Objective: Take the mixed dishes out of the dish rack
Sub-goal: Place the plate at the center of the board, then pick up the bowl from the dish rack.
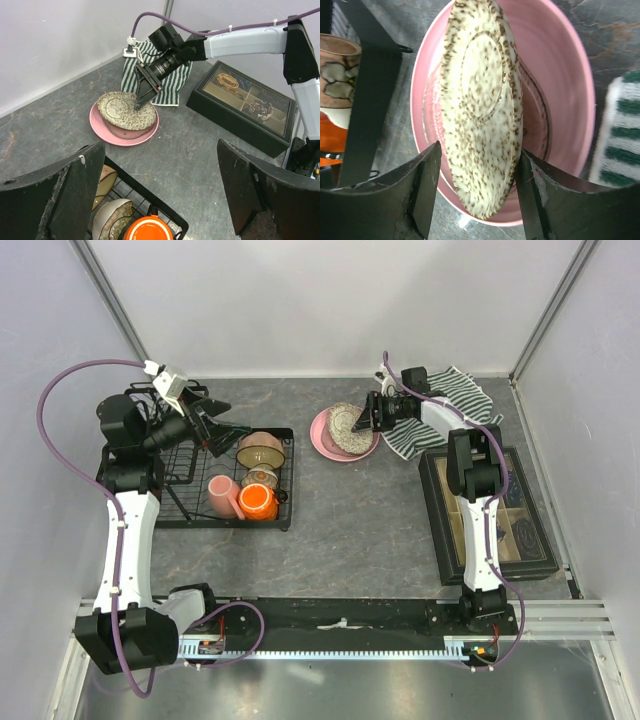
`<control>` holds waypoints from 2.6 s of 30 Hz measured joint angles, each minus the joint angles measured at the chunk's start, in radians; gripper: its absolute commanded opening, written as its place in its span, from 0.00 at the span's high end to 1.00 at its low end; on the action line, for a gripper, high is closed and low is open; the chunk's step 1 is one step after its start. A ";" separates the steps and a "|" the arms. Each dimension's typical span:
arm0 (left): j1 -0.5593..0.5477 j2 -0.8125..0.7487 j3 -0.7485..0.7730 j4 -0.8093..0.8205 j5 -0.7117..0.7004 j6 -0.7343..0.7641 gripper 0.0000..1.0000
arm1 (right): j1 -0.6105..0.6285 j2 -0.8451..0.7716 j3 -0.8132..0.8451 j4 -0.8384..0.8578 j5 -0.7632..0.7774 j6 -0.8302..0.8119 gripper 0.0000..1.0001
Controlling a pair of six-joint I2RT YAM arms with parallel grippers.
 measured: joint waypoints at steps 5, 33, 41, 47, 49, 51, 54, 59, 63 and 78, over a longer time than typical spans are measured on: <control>0.000 0.001 0.000 -0.028 -0.001 0.031 0.01 | 0.000 -0.011 0.021 -0.050 0.051 -0.049 0.31; -0.010 0.006 0.111 -0.359 -0.205 0.513 0.01 | 0.067 -0.288 -0.057 -0.159 0.297 -0.277 0.25; -0.237 0.067 0.130 -0.428 -0.479 0.752 0.01 | 0.076 -0.438 -0.174 -0.158 0.375 -0.320 0.24; -0.353 0.121 0.091 -0.409 -0.665 0.879 0.01 | 0.094 -0.521 -0.266 -0.148 0.399 -0.328 0.23; -0.374 0.136 0.058 -0.385 -0.726 0.922 0.01 | 0.100 -0.542 -0.293 -0.146 0.408 -0.332 0.23; -0.399 0.152 0.021 -0.356 -0.782 0.960 0.01 | 0.105 -0.564 -0.326 -0.144 0.418 -0.335 0.22; -0.429 0.176 -0.035 -0.301 -0.848 1.011 0.01 | 0.110 -0.600 -0.378 -0.128 0.422 -0.334 0.21; -0.446 0.209 -0.119 -0.212 -0.923 1.082 0.01 | 0.110 -0.674 -0.455 -0.100 0.422 -0.328 0.21; -0.446 0.230 -0.153 -0.161 -0.952 1.131 0.01 | 0.110 -0.696 -0.466 -0.072 0.420 -0.327 0.21; -0.446 0.293 -0.263 0.064 -1.014 1.268 0.02 | 0.110 -0.698 -0.521 -0.039 0.402 -0.323 0.22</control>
